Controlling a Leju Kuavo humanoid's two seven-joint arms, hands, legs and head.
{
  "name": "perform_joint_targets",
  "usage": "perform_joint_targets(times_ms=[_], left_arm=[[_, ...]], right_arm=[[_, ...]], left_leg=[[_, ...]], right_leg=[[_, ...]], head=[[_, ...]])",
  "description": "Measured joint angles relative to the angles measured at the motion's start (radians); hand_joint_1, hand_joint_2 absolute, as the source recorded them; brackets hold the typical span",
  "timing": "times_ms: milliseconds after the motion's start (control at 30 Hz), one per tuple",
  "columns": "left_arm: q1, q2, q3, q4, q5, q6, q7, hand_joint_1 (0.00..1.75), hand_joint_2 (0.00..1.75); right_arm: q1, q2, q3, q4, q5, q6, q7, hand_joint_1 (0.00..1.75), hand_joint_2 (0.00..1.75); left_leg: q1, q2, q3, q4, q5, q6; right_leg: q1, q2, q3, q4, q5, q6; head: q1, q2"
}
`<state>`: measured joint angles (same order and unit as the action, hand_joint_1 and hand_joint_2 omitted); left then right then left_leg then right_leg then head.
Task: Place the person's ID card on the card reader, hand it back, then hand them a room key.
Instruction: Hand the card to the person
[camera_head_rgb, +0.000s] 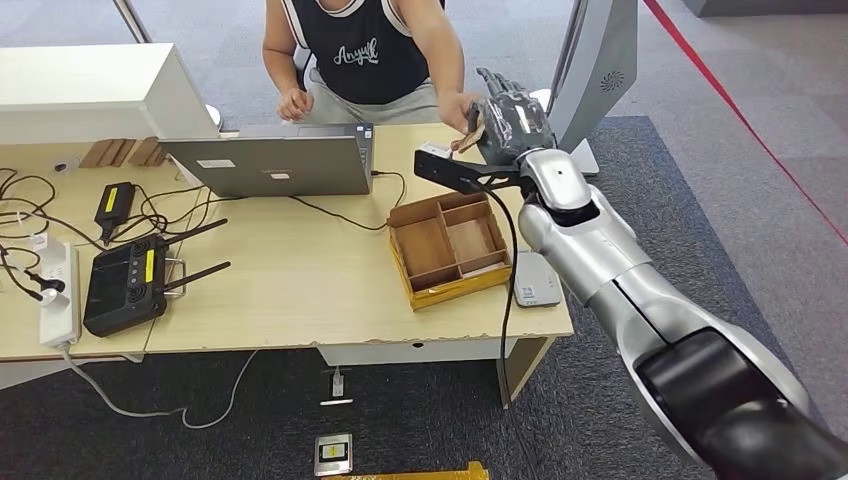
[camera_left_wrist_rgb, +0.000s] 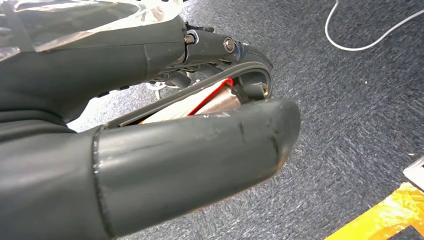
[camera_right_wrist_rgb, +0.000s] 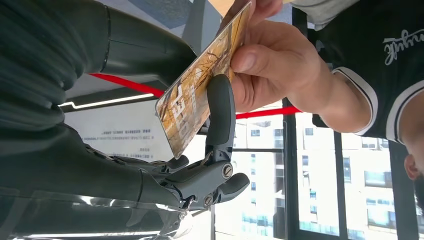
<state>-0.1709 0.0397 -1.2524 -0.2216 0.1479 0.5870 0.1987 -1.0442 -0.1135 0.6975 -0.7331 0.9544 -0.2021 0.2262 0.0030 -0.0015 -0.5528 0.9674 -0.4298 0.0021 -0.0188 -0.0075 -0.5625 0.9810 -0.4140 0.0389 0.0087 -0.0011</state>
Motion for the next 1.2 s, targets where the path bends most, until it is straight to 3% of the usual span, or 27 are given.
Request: perform_joint_targets(times_ms=[67,100,200,233,267,733,1000,1200], left_arm=[[0.001,0.0,0.0,0.0,0.001,-0.001,0.001,0.0,0.0],[0.001,0.0,0.0,0.0,0.001,-0.001,0.001,0.0,0.0],[0.004,0.0,0.0,0.0,0.003,0.0,0.001,0.0,0.0],[0.005,0.0,0.0,0.0,0.003,0.0,0.0,0.0,0.0],[0.006,0.001,0.0,0.0,0.003,0.0,0.0,0.0,0.0],[0.012,0.004,0.0,0.0,-0.002,0.0,0.001,0.0,0.0],[0.024,0.005,0.002,0.0,0.016,0.02,0.002,0.0,0.0],[0.045,0.005,0.009,0.0,0.051,0.034,0.011,0.0,0.0]], right_arm=[[-0.014,0.013,0.003,0.04,-0.001,-0.002,0.006,1.72,1.75],[-0.019,0.019,0.004,0.057,-0.002,-0.003,0.008,1.59,1.75],[-0.03,0.03,0.005,0.103,-0.004,-0.009,0.01,0.4,1.75],[-0.033,0.033,0.005,0.117,-0.005,-0.011,0.011,0.1,1.75],[-0.035,0.036,0.005,0.13,-0.007,-0.013,0.012,0.01,1.75],[-0.043,0.049,0.004,0.222,-0.026,-0.091,0.007,0.0,1.75],[-0.019,0.043,-0.031,0.172,-0.11,-0.263,-0.054,0.0,1.75],[0.107,-0.028,-0.079,-0.001,-0.007,-0.359,0.06,0.0,1.75]], left_leg=[[0.0,0.0,0.0,0.0,0.0,0.0],[0.0,0.0,0.0,0.0,0.0,0.0],[0.0,0.0,0.0,0.0,0.0,0.0],[0.0,0.0,0.0,0.0,0.0,0.0],[0.0,0.0,0.0,0.0,0.0,0.0],[0.0,0.0,0.0,0.0,0.0,0.0],[0.0,0.0,0.001,0.0,0.0,0.0],[0.0,0.0,0.002,0.001,0.0,0.0]], right_leg=[[0.0,0.0,0.0,0.0,0.0,0.0],[0.0,0.0,0.0,0.0,0.0,0.0],[0.0,0.0,0.0,0.0,0.0,0.0],[0.0,0.0,0.0,0.0,0.0,0.0],[0.0,0.0,0.0,0.0,0.0,0.0],[0.0,0.0,0.0,0.0,0.0,0.0],[0.0,0.0,0.0,0.0,0.0,0.0],[0.0,0.0,0.001,-0.002,0.0,0.0]], head=[[0.0,0.0],[0.0,0.0],[0.0,0.0],[0.0,0.0],[0.0,0.0],[0.0,0.0],[0.0,0.0],[0.0,0.0]])
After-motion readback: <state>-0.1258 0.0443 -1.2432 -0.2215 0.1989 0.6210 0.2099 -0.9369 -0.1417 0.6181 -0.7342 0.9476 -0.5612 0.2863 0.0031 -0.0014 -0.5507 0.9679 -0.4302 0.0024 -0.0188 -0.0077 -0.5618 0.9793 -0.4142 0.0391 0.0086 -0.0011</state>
